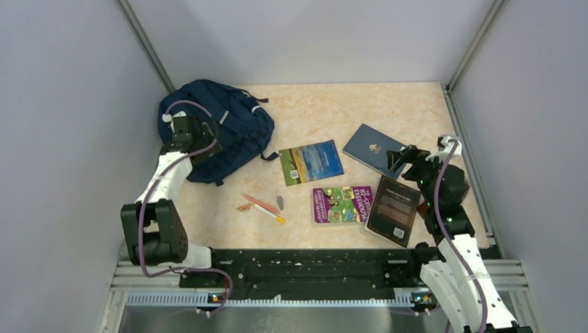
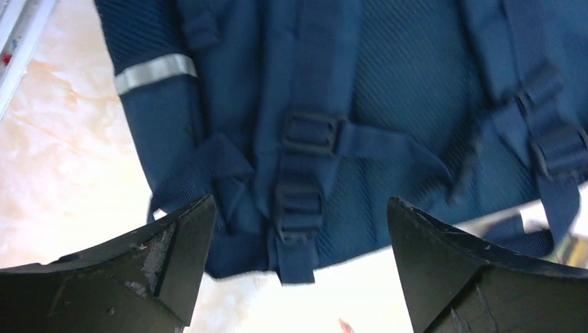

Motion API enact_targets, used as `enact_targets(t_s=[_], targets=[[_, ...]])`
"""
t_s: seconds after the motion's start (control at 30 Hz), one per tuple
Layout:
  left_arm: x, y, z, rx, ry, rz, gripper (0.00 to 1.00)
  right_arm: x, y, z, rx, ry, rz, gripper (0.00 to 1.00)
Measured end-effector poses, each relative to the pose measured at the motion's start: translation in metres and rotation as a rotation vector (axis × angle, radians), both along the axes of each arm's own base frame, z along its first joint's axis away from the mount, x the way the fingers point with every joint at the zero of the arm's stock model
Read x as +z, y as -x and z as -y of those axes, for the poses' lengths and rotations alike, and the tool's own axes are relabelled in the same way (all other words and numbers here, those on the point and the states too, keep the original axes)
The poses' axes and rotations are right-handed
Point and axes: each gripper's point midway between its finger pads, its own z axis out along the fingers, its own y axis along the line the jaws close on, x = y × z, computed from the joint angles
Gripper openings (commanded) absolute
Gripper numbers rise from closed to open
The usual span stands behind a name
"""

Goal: Pack the student bag
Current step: Adjust the student bag at the center of the board.

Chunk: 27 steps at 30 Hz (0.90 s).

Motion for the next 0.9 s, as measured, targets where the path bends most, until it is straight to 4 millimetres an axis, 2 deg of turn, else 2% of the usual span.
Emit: enact_targets(t_s=[0.1,0.37,0.5,0.6,0.67,0.83,0.9], targets=[[-0.012,-0.013,-0.019,0.090,-0.003,-0.011,0.97,-0.001,0.000,-0.001,0.003,-0.013,-0.003,0.99],[-0.027,-0.065,-0.040,0.166,-0.055,-0.001,0.97,0.001,0.000,-0.002,0.000,-0.040,0.004,0.99],[-0.034,-0.083,-0.050,0.173,-0.076,0.015,0.96,0.002,0.000,-0.002,-0.001,-0.046,0.005,0.98],[-0.041,-0.091,-0.057,0.170,-0.087,0.008,0.82,0.002,0.000,-0.003,0.000,-0.048,0.005,0.95],[-0.046,-0.098,-0.060,0.157,-0.083,0.003,0.81,0.002,0.000,-0.003,0.003,-0.049,0.005,0.95],[-0.055,-0.116,-0.053,0.076,-0.044,-0.005,0.88,0.002,0.000,-0.005,0.013,-0.050,0.004,0.95],[-0.059,-0.121,-0.051,0.058,-0.034,-0.016,0.86,0.002,0.001,-0.005,0.015,-0.051,0.004,0.95]])
